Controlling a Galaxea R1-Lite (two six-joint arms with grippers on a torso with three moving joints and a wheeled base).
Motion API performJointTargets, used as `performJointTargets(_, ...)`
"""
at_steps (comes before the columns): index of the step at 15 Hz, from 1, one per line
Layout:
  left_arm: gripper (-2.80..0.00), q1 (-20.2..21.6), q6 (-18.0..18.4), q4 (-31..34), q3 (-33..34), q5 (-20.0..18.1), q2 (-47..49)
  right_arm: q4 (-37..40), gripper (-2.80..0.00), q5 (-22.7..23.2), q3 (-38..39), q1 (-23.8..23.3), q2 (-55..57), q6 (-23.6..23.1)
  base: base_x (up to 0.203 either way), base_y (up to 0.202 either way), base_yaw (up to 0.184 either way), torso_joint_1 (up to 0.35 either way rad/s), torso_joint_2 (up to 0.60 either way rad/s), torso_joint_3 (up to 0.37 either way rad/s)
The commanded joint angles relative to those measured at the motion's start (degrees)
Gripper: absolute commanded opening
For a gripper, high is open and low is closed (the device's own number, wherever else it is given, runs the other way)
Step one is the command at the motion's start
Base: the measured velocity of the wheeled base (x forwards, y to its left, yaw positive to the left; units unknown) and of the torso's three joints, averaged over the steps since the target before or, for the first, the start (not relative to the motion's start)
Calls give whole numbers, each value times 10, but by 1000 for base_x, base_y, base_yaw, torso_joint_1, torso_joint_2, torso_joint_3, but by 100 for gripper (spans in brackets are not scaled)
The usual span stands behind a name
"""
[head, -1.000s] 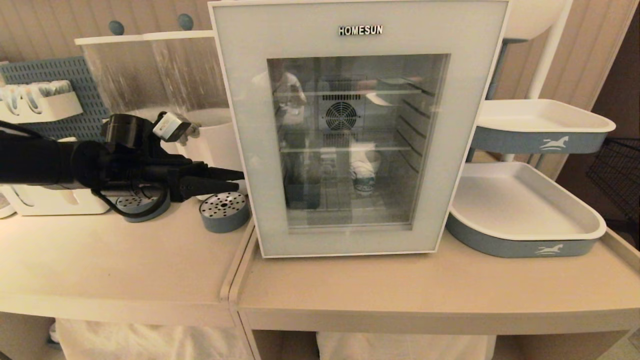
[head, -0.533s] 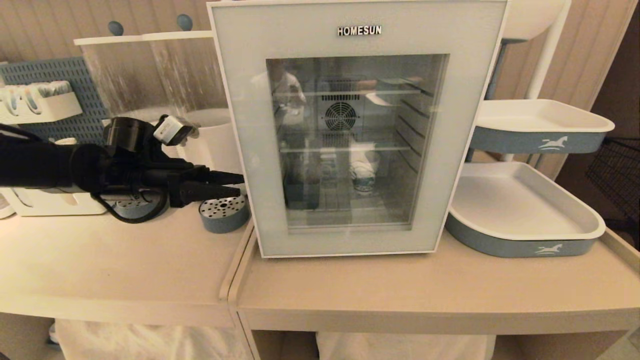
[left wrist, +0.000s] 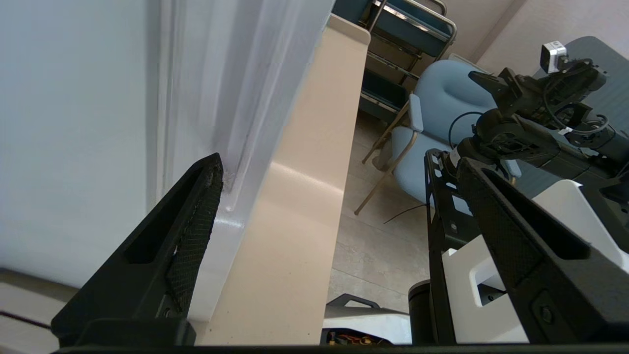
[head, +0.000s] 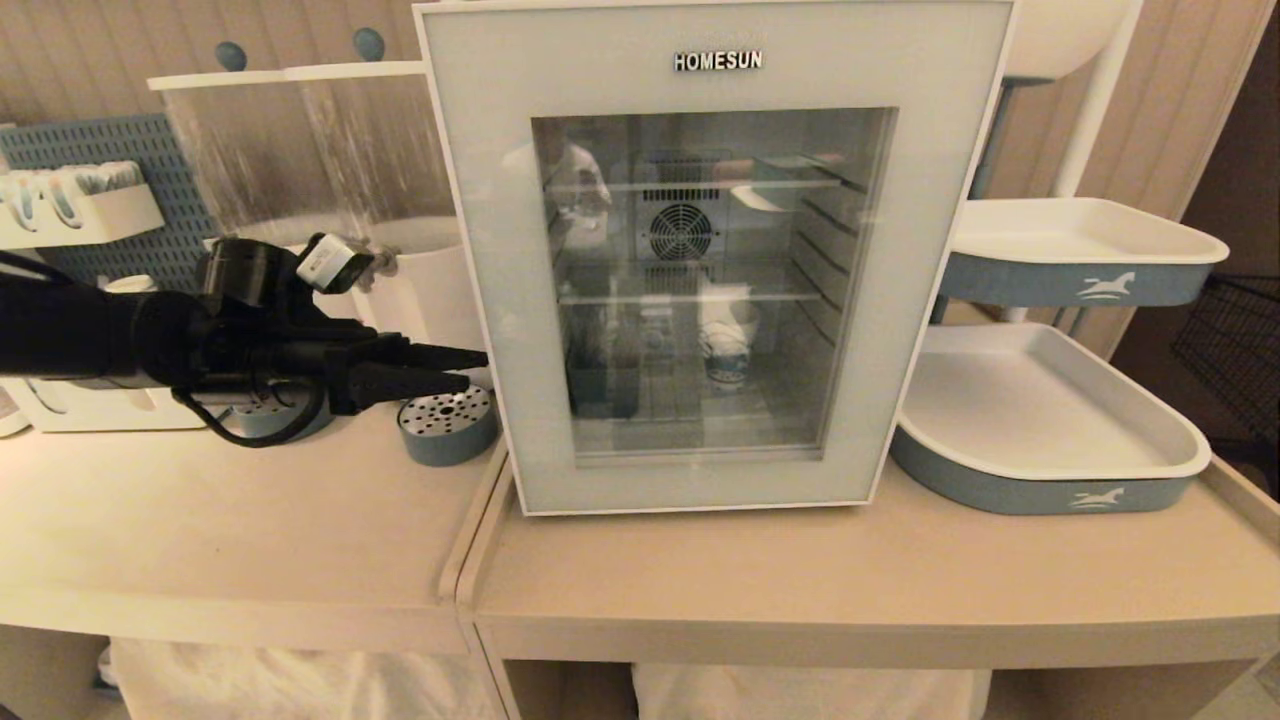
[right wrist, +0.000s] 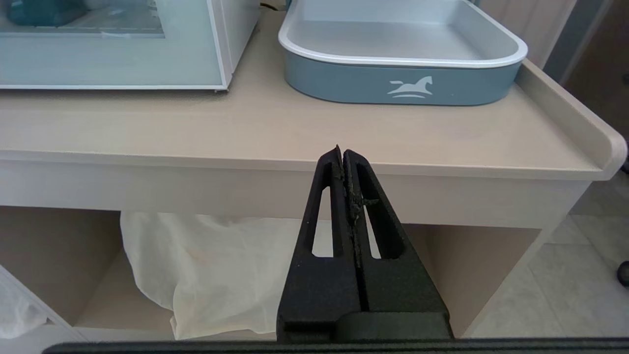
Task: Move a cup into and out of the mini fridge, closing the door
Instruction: Open the freezer door
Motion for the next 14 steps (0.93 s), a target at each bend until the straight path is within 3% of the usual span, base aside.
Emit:
performJointTargets(1, 0, -3, 1, 1, 0, -5, 9, 0, -280, 0, 0, 0, 1, 0, 0, 0, 0, 0, 0, 0)
performJointTargets(14, 0, -28, -3, 2, -24, -20, 26, 3, -280, 0, -1, 0, 1, -1, 0, 0, 0, 0, 0, 0)
